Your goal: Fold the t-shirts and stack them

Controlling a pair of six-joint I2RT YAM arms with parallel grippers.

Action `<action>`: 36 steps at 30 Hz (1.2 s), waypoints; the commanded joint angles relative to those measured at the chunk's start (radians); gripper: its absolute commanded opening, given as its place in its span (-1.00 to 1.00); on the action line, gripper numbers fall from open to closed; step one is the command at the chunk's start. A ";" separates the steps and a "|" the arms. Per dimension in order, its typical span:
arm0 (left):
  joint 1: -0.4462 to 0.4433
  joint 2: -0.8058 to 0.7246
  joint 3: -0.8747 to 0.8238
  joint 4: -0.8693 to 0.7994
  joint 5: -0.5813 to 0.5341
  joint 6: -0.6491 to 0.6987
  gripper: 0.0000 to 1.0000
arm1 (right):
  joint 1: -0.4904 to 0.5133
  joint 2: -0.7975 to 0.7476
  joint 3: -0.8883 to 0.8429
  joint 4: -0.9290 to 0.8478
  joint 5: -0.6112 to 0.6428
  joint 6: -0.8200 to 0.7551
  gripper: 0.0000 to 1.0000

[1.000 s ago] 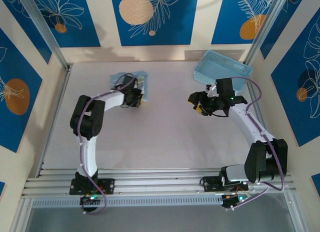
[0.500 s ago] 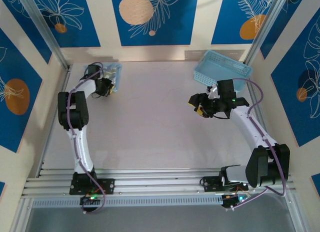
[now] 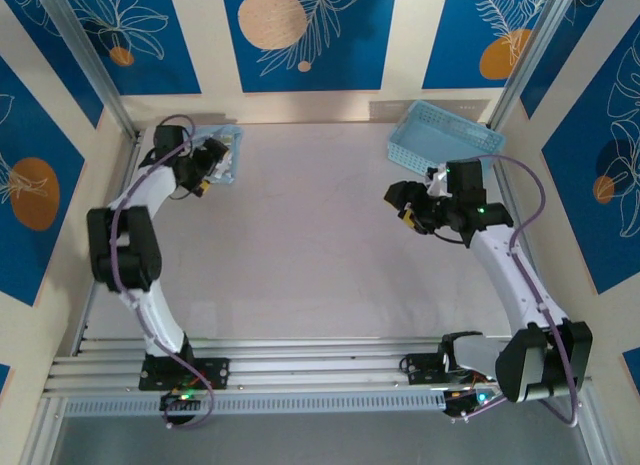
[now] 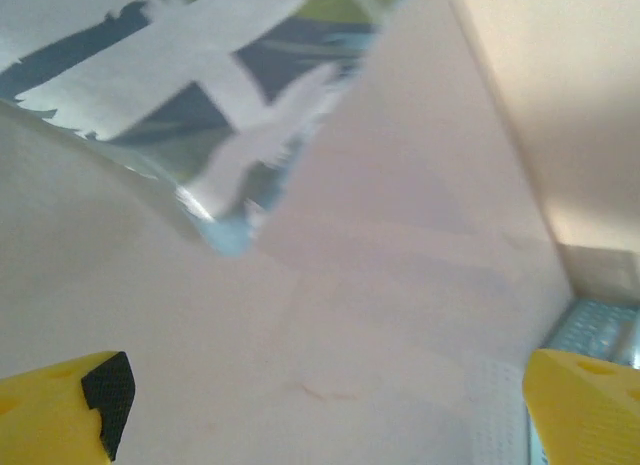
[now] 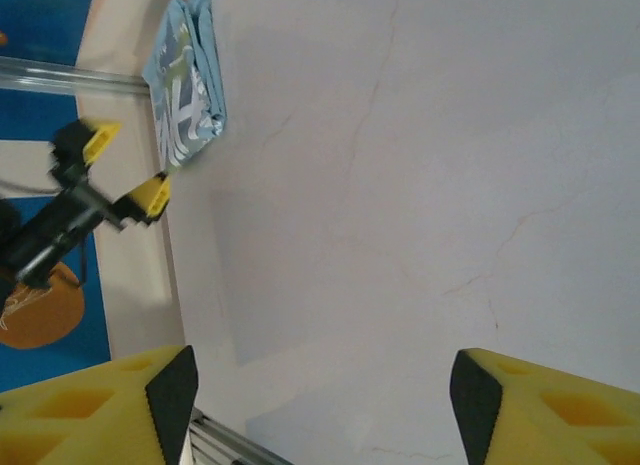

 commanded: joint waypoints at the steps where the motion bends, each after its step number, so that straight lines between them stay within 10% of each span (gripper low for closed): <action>1: -0.014 -0.184 -0.129 0.005 -0.045 0.035 1.00 | -0.022 -0.067 0.026 -0.002 0.017 0.026 0.99; 7: -0.020 -0.394 -0.302 -0.142 -0.200 0.070 1.00 | -0.041 -0.119 0.075 -0.149 0.157 0.000 0.99; 16: -0.090 -0.796 -0.601 -0.185 -0.810 0.319 1.00 | -0.046 -0.090 0.006 -0.250 0.543 -0.084 0.99; 24: -0.091 -0.859 -0.971 0.318 -0.690 0.766 1.00 | 0.050 -0.172 -0.363 0.271 0.879 -0.458 0.99; 36: -0.084 -0.546 -0.976 0.713 -0.560 0.835 1.00 | 0.005 0.015 -0.609 0.855 0.783 -0.607 0.99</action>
